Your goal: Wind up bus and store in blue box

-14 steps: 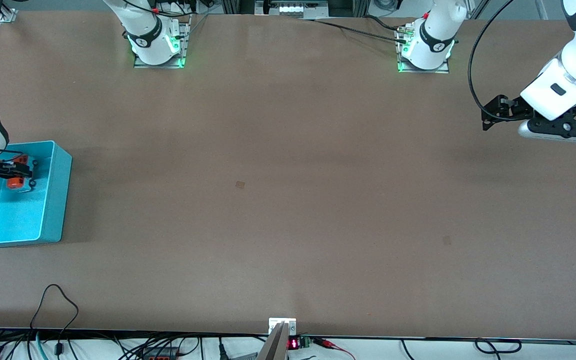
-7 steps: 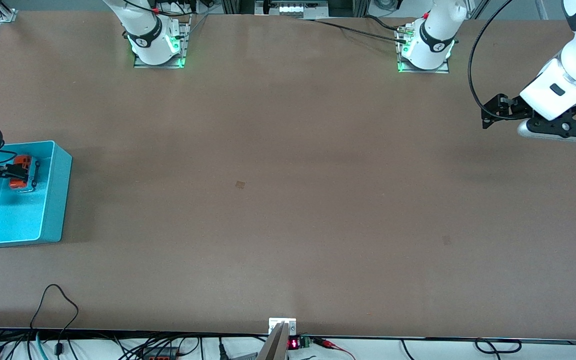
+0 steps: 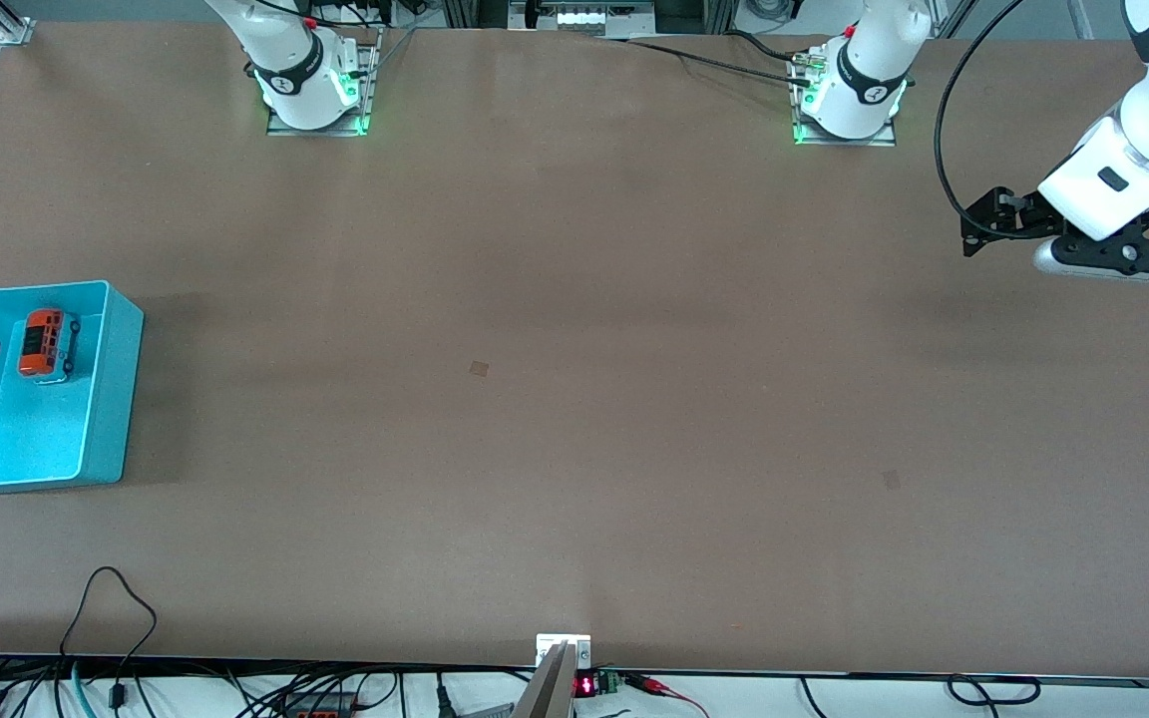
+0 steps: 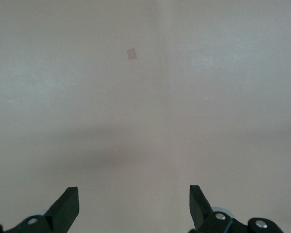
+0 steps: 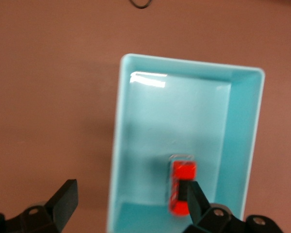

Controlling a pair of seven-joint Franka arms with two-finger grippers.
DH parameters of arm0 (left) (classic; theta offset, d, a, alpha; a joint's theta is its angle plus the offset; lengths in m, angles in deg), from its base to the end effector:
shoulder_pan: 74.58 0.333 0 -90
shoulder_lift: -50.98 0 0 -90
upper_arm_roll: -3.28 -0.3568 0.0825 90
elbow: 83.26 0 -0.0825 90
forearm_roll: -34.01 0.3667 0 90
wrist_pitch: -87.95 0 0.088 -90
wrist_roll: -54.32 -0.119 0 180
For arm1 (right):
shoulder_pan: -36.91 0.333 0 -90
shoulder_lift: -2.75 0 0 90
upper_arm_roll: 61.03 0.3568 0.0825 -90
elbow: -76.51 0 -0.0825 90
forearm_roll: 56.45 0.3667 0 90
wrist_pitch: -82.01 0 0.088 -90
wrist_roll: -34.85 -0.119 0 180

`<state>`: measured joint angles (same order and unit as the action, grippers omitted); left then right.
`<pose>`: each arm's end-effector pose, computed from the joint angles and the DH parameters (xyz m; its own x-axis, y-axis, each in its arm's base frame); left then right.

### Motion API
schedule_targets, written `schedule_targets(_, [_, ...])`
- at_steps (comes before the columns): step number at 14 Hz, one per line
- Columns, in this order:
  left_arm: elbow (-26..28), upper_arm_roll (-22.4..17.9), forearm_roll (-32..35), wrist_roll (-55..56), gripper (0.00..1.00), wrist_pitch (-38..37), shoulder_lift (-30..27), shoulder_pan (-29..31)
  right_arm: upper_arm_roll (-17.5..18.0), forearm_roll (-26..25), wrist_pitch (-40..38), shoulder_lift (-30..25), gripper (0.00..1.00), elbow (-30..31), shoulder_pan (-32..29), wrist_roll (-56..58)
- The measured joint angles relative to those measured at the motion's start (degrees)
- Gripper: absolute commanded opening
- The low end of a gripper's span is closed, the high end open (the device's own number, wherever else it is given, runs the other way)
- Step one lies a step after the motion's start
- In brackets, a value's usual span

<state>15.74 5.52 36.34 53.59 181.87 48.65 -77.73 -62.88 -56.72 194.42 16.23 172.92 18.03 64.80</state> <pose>0.5220 -0.0451 0.6092 0.9928 -0.1091 -0.0486 -0.1112 -0.9929 -0.0414 0.5892 -0.2214 0.4986 0.9860 0.1634 0.0322 0.1623 -0.9862 0.0324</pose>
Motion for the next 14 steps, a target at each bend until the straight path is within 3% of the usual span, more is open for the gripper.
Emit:
schedule_targets(3, [0.0, -0.05, 0.0, 0.02, 1.0, -0.07, 0.0, 0.03, 3.71, -0.27, -13.03, -6.07, 1.0, -2.79, 2.42, -6.82])
schedule_targets(6, [-0.01, -0.11, 0.0, 0.12, 1.0, -0.47, 0.0, 0.07, 4.61, -0.53, -23.38, -8.13, 1.0, -9.2, 8.66, -13.77])
schedule_targets(10, [-0.11, -0.15, 0.0, 0.14, 1.0, -0.59, 0.01, 0.08, 4.6, -0.66, -26.08, -9.27, 1.0, -12.12, 15.28, -22.46])
schedule_targets(14, [-0.68, -0.15, 0.0, 0.14, 1.0, -0.62, 0.14, 0.08, 3.85, -0.81, -26.08, -8.96, 1.0, -12.06, 15.41, -22.87])
